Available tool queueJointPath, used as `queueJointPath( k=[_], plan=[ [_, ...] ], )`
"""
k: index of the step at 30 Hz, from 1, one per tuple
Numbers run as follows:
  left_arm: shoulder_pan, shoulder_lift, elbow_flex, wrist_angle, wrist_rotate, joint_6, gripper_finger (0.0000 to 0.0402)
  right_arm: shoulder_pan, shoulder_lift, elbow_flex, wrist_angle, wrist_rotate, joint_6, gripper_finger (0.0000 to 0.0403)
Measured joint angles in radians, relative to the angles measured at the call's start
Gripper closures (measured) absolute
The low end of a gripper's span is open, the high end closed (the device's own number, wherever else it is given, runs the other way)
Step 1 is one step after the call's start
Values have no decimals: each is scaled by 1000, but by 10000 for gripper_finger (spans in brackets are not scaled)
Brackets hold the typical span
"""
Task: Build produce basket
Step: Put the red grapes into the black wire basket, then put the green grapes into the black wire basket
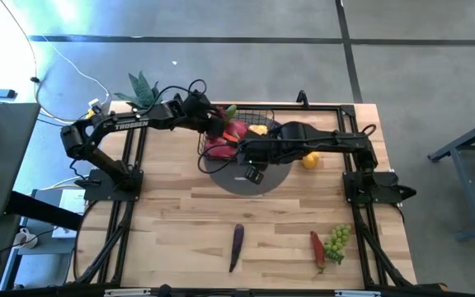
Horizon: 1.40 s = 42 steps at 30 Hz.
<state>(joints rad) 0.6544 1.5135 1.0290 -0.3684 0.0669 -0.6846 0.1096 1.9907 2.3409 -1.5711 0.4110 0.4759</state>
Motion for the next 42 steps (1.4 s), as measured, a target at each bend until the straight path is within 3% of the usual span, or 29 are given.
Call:
queueJointPath(
  k=[15, 21, 30, 42],
  plan=[
    [10, -1, 4, 3, 2, -20, 271, -4, 0, 0, 0, -2, -101, 280],
    [47, -2, 48, -14, 47, 1, 240, -4, 0, 0, 0, -2, -103, 280],
    [72, -3, 141, -45, 54, 107, 242, -4, 0, 0, 0, -3, -54, 280],
    [70, -56, 245, -185, 81, 392, 249, 24, 0, 0, 0, -67, 147, 280]
  ],
)
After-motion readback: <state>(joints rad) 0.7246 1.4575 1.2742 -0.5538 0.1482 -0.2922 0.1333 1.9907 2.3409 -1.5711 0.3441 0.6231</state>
